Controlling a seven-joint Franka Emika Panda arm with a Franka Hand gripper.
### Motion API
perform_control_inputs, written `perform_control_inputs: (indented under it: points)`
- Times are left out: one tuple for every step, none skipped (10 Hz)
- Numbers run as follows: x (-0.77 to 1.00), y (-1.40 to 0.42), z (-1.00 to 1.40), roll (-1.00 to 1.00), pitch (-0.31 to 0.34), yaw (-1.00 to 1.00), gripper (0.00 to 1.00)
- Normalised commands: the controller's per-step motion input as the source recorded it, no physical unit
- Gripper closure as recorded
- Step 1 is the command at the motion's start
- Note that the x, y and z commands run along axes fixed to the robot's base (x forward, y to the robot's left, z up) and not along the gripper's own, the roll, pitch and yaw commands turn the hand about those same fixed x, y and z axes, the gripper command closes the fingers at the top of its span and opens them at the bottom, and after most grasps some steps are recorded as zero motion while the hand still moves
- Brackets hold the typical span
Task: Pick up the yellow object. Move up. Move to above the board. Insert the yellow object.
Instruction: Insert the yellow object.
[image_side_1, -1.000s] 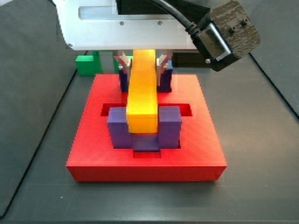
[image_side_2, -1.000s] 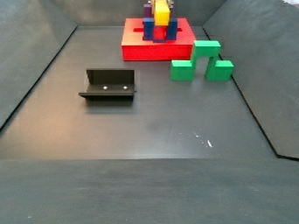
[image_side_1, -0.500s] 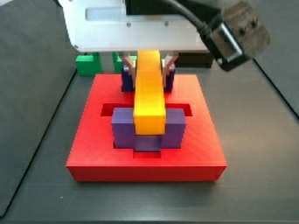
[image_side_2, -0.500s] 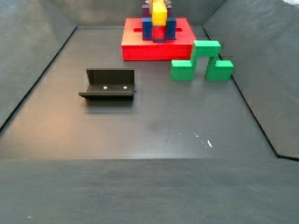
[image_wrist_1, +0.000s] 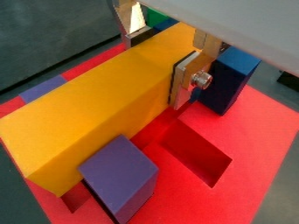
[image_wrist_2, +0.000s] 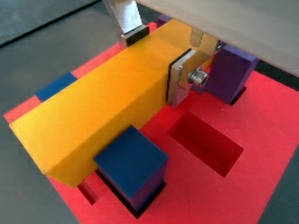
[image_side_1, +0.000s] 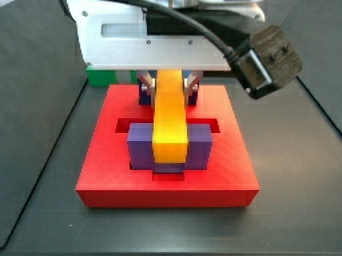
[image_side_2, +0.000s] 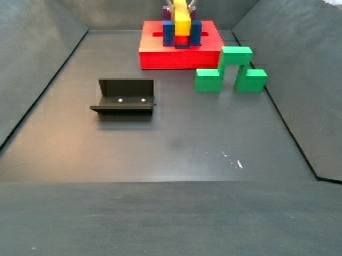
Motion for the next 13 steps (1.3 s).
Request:
perform_control_inputs:
  points:
    - [0.0,0.0,-0.2,0.13,0.011,0.01,1.0]
    - [0.0,0.0,-0.2,0.1,0.0,0.01,1.0]
    - [0.0,0.0,-0.21,0.07,0.0,0.02,1.0]
    - [0.0,-0.02,-0.2,0.05,0.0,0.03,1.0]
    - [0.0,-0.03,-0.18,0.02,0.0,0.05,1.0]
    - [0.01,-0.06,-0.17,0.02,0.0,0.06,1.0]
    - [0.03,-0.07,-0.16,0.01,0.0,0.07,1.0]
    - [0.02,-0.06,-0.14,0.01,0.0,0.07,1.0]
    - [0.01,-0.03,-0.13,0.01,0.0,0.07,1.0]
    - [0.01,0.0,-0.13,0.02,0.0,0.08,1.0]
    - [0.03,0.0,-0.13,0.03,0.0,0.09,1.0]
    - [0.05,0.0,-0.14,0.03,0.0,0.09,1.0]
    - [0.06,0.0,-0.13,0.03,0.0,0.09,1.0]
